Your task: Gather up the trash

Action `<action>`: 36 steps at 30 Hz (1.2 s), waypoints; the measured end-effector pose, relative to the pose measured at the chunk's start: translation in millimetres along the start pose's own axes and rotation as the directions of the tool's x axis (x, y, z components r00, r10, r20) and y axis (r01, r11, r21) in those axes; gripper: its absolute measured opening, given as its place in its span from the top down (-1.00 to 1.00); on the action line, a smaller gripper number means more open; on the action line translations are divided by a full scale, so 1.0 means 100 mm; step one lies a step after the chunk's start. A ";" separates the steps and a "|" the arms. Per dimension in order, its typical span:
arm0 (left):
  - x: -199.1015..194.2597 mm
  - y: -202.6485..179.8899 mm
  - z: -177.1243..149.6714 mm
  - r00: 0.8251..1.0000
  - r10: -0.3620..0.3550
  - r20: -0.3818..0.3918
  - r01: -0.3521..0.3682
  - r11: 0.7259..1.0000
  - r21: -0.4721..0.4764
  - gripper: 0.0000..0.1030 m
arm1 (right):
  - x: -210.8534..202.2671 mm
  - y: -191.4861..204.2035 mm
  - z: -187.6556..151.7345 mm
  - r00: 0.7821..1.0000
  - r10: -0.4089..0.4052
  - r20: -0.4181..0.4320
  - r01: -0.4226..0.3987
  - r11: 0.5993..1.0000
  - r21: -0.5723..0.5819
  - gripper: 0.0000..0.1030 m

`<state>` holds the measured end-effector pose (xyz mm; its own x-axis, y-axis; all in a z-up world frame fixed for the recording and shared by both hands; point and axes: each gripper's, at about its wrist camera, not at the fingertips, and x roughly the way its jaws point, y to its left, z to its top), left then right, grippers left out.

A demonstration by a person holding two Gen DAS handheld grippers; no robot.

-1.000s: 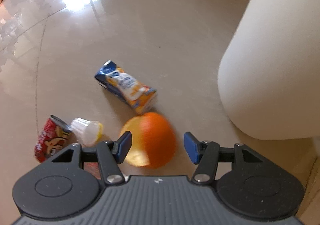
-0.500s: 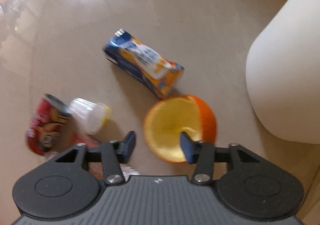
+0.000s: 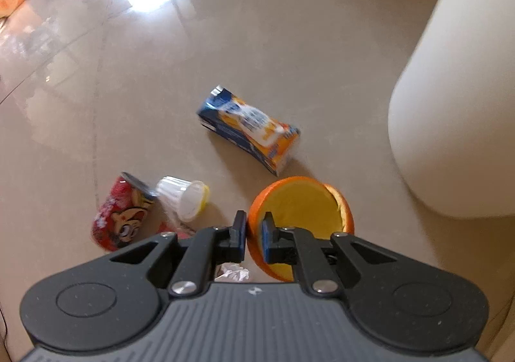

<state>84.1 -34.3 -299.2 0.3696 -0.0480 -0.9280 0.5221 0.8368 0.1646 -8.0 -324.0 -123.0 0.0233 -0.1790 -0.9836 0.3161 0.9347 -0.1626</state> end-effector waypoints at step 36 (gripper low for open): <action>-2.22 -0.69 1.32 0.952 -0.272 0.139 0.241 0.949 0.202 0.57 | -0.12 -0.21 0.01 0.998 0.062 0.013 -0.063 0.990 0.125 0.79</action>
<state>67.8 -153.3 -60.2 0.3173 -0.3490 -0.8818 0.7400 0.6726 0.0001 -13.7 -341.8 -107.6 0.0550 -0.1248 -0.9907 0.4302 0.8983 -0.0893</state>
